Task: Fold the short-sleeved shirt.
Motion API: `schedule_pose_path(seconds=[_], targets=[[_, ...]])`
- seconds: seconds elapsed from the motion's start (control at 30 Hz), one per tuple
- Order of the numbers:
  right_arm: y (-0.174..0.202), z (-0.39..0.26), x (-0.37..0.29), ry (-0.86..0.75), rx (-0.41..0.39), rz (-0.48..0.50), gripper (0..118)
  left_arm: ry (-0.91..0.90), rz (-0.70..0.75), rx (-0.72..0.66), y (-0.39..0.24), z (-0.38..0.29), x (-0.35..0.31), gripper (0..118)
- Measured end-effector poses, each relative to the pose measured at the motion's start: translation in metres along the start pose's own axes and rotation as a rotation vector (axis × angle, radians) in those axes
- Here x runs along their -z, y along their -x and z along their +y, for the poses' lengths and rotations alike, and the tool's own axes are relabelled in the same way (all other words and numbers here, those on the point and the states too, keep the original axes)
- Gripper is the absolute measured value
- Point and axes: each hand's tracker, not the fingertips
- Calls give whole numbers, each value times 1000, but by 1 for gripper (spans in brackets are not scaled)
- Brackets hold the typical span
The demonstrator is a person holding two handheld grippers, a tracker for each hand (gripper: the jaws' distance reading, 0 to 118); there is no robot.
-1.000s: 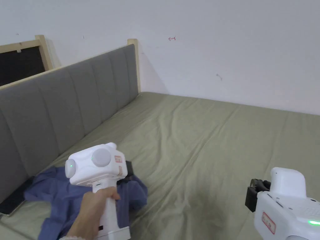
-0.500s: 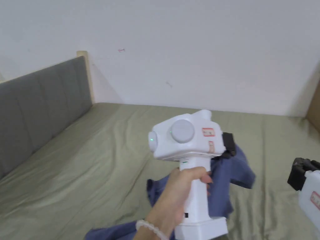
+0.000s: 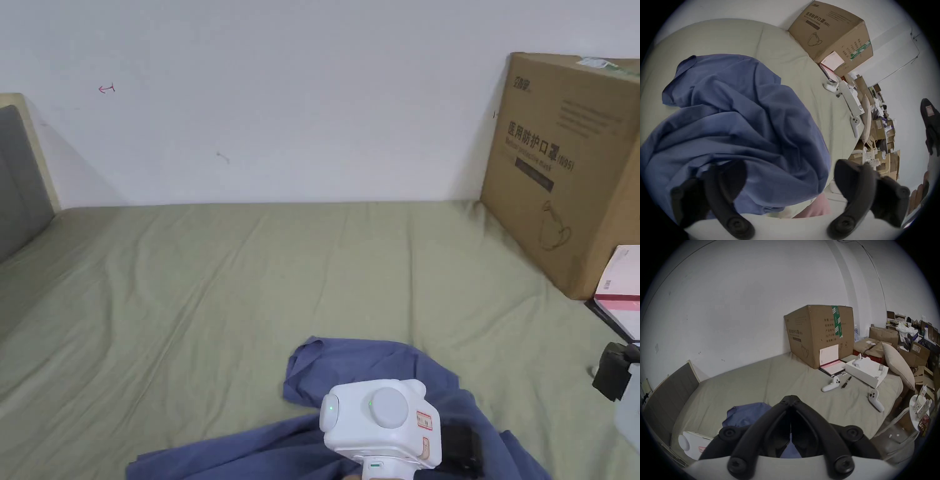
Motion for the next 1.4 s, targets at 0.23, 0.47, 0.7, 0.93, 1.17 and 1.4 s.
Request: schedule_pose_path(seconds=[0.23, 0.47, 0.7, 0.93, 1.17, 1.4], targets=[[30, -11, 6, 38, -10, 73, 0, -177, 132, 53, 25, 27, -79, 27], [72, -32, 10, 83, -67, 154, 0, -234, 374, -21, 94, -3, -143, 0], [100, -46, 23, 132, -116, 192, 0, -252, 560, -222, 195, -16, -200, 111], [114, -64, 39, 196, -161, 200, 0, -173, 538, -442, 253, -38, -181, 82], [112, -68, 47, 235, -170, 186, 0, -194, 587, -369, 263, -21, -170, 5], [112, -49, 66, 230, -187, 200, 0, -230, 594, -315, 234, -26, -188, 5]])
